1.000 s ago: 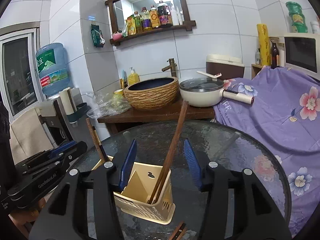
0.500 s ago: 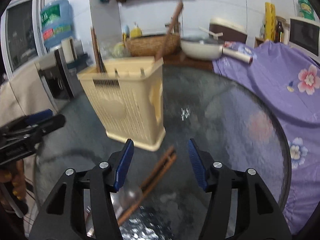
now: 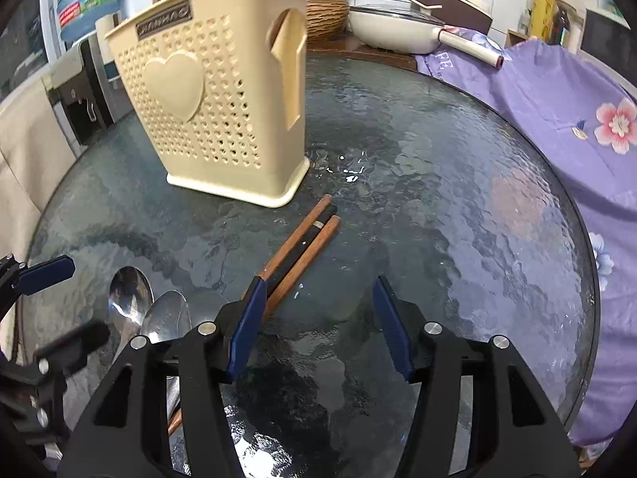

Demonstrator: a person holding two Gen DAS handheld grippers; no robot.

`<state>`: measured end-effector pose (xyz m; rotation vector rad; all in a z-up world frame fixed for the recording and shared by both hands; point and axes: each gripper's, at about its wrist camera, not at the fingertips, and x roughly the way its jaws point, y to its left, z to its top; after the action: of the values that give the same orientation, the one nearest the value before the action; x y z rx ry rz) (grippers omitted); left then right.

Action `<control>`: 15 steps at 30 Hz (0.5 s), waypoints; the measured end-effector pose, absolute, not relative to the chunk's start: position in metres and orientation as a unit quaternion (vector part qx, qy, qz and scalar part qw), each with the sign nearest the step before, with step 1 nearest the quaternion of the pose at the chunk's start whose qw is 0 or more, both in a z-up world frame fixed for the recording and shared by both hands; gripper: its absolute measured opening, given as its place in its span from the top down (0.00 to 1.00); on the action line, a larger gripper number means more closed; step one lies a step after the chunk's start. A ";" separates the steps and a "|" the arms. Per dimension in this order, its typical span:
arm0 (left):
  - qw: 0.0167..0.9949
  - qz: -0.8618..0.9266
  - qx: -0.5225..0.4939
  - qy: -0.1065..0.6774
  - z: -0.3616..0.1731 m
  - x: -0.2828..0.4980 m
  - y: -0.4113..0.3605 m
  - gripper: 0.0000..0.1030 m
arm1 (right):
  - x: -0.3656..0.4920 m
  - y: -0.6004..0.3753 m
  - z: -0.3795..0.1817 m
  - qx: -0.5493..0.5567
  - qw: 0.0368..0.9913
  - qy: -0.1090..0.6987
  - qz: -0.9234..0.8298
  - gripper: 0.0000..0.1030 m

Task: Organize utensils
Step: 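Withdraw both tools from the holder toward the spoons and chopsticks on the table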

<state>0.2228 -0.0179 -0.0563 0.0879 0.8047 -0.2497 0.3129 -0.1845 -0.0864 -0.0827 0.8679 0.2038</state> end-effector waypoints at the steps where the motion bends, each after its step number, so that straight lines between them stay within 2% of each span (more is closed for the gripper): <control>1: 0.910 -0.123 0.047 0.392 -0.058 0.221 -0.019 0.33 | 0.313 -0.183 -0.088 -0.043 0.901 0.421 0.098 0.46; 12: 0.901 -0.130 0.057 0.410 -0.073 0.213 -0.026 0.37 | 0.314 -0.200 -0.085 -0.068 0.893 0.432 0.103 0.46; 15: 0.899 -0.129 0.056 0.415 -0.076 0.213 -0.024 0.40 | 0.314 -0.212 -0.087 -0.045 0.889 0.442 0.108 0.47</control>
<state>0.2129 -0.0238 -0.0759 0.1151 0.8592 -0.2661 0.3143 -0.2119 -0.0871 -0.0927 0.9176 0.2240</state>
